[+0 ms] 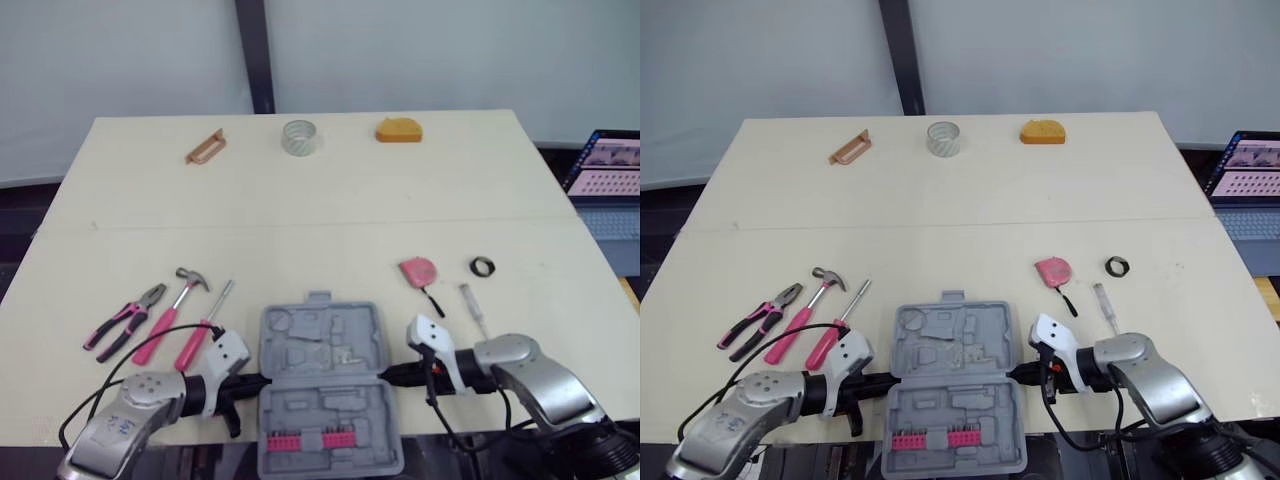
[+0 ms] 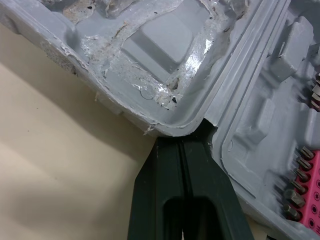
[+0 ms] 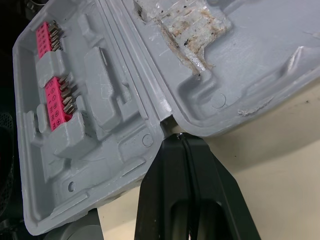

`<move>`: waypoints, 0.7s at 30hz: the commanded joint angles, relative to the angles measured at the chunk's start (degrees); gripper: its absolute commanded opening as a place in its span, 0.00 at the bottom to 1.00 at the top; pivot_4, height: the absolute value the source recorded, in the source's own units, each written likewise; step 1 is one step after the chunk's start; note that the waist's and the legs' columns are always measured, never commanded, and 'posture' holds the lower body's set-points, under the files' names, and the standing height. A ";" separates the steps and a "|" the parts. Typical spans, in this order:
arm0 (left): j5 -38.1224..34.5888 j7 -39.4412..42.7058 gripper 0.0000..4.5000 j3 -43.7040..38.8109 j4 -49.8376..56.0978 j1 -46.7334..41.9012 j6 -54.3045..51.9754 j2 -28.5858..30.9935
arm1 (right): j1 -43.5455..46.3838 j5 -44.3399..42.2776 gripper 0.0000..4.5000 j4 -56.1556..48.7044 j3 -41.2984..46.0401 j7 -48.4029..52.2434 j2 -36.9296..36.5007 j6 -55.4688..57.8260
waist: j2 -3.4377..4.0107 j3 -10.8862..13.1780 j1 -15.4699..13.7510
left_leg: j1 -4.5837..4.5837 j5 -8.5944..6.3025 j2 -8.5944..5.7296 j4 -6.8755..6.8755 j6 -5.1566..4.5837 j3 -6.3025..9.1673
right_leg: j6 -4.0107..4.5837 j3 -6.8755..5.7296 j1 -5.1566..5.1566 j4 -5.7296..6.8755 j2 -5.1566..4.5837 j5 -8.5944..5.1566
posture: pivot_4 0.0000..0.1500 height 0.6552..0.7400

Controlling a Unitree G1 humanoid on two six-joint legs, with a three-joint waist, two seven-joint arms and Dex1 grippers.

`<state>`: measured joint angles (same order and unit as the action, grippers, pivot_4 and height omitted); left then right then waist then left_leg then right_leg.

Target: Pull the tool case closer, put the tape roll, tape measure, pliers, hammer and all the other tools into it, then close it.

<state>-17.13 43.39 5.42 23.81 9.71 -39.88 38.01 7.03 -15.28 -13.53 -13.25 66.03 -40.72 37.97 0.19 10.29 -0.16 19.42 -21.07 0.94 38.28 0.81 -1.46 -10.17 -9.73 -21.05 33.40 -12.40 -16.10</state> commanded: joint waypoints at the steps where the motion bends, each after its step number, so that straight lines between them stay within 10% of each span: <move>1: -0.06 0.25 0.00 1.83 -1.20 0.54 0.18 -0.45 | -0.13 -2.12 0.01 -2.98 -0.56 0.38 0.19 -0.54 | 0.00 0.00 0.00 | 0.00 0.00 0.00 0.00 0.00 0.00 | 0.00 0.00 0.00 0.00 0.00 0.00 | 1.00 1.00; 21: -0.08 0.32 0.00 1.73 -2.34 -1.85 0.44 -0.81 | -1.01 -2.75 0.01 -3.82 -0.41 0.20 -0.42 -0.40 | 0.00 0.00 -1.13 | 0.00 0.00 0.00 0.12 0.00 -0.03 | 0.00 0.06 0.02 0.01 0.02 0.00 | 1.00 1.00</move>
<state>-17.39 43.75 5.73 21.79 7.48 -39.26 37.15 6.20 -15.50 -13.59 -13.23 65.44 -41.34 37.97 0.19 10.29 -1.29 19.42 -21.07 0.94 38.40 0.81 -1.49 -10.17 -9.67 -21.03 33.40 -12.38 -16.10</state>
